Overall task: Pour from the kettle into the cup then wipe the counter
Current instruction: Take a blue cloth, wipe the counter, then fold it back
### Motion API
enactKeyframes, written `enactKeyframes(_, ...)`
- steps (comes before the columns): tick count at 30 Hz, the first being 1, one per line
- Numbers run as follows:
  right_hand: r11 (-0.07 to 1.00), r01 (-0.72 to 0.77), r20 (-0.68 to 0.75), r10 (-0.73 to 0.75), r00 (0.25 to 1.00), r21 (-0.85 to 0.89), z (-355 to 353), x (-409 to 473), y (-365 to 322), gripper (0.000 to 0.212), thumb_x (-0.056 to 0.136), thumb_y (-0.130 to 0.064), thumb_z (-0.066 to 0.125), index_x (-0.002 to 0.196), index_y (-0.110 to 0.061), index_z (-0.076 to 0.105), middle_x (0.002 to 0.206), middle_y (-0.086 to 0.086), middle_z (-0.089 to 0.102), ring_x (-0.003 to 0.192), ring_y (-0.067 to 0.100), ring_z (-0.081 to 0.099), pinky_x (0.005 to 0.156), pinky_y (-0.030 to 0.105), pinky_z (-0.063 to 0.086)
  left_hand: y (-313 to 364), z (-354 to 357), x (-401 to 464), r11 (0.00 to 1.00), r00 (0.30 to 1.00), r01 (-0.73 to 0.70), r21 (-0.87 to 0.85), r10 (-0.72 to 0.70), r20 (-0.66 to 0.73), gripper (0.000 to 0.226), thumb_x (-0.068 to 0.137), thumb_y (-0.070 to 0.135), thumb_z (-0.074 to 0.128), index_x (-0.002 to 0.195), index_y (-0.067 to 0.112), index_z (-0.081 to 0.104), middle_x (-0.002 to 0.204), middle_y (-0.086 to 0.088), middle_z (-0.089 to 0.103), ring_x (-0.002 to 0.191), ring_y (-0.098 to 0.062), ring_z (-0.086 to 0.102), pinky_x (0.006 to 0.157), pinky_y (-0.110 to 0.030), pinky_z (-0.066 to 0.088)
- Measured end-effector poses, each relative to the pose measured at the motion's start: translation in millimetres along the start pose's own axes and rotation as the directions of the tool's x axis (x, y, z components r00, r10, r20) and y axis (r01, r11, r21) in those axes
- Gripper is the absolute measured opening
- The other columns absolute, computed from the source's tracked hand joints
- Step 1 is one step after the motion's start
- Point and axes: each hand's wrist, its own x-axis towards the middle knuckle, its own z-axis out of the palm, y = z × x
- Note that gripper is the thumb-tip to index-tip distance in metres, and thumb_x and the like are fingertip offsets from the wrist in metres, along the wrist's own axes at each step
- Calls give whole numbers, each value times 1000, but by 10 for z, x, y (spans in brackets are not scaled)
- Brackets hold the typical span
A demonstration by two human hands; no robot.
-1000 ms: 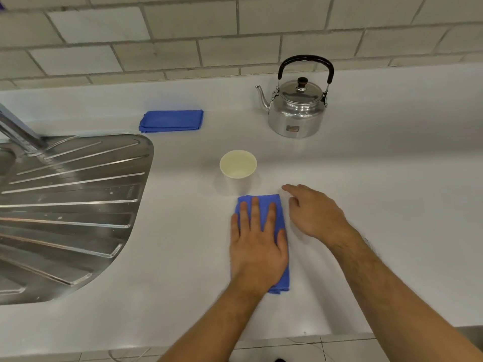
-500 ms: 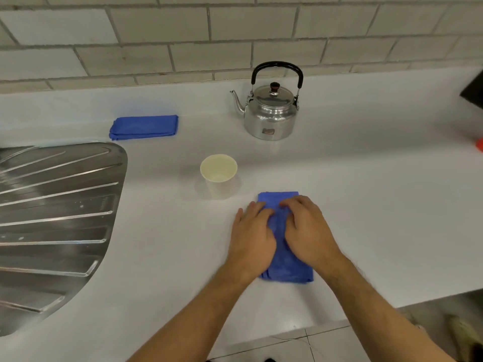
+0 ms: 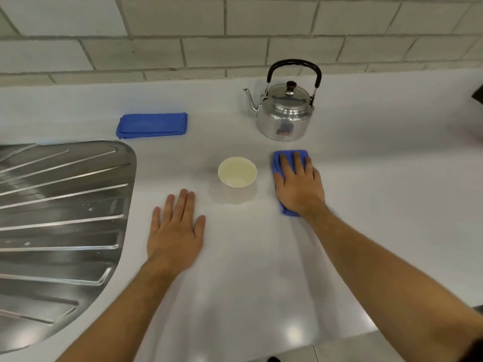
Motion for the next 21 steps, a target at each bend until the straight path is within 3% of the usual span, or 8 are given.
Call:
enactKeyframes(4,997,73,13,-72,997,-14,-8,119,-104,58,102,-48,23,156,-27,19,165,8,16,150,36,11,121,45,14,-10,17,16,1000,1000,8,12,-8,12,62,96,50,8,152,28,-7,163,10,-6,149,-15,-8,120,-40,-6)
enactKeyframes(8,979,198,28,-197,980,-50,67,-519,-191,59,102,-46,21,158,-27,15,166,5,14,151,32,11,121,41,15,-10,10,4,1000,1000,4,15,-4,-3,62,96,50,8,152,28,-5,163,9,-4,150,-15,-6,120,-40,-5)
enactKeyframes(11,940,341,64,-338,939,-29,53,-1121,-31,59,101,-50,13,158,-32,12,166,0,10,153,27,5,121,37,12,-11,10,-11,1000,1000,-1,18,1,-1,62,96,49,8,153,27,-4,163,8,-3,150,-16,-5,121,-41,-4)
enactKeyframes(14,884,466,81,-468,880,49,2,-1414,353,54,103,-49,18,156,-40,11,165,-7,6,153,20,-1,121,34,9,-21,21,-13,1000,1000,0,16,0,-14,62,96,50,8,153,27,-3,163,7,-2,150,-16,-4,121,-40,-3)
enactKeyframes(16,901,428,54,-432,900,69,-24,-1319,571,54,102,-48,21,155,-39,17,165,-6,11,153,22,3,120,35,14,-22,26,-16,1000,1000,-3,23,4,-30,63,95,51,7,153,27,-3,163,7,-1,150,-16,-3,121,-40,-2)
enactKeyframes(21,995,97,-36,-97,995,-1,-46,-363,945,55,103,-39,35,155,-24,27,163,11,22,149,37,17,116,46,24,-12,29,-24,1000,999,0,26,1,-41,66,91,55,-2,152,29,-6,162,9,-3,150,-14,-5,121,-39,-3)
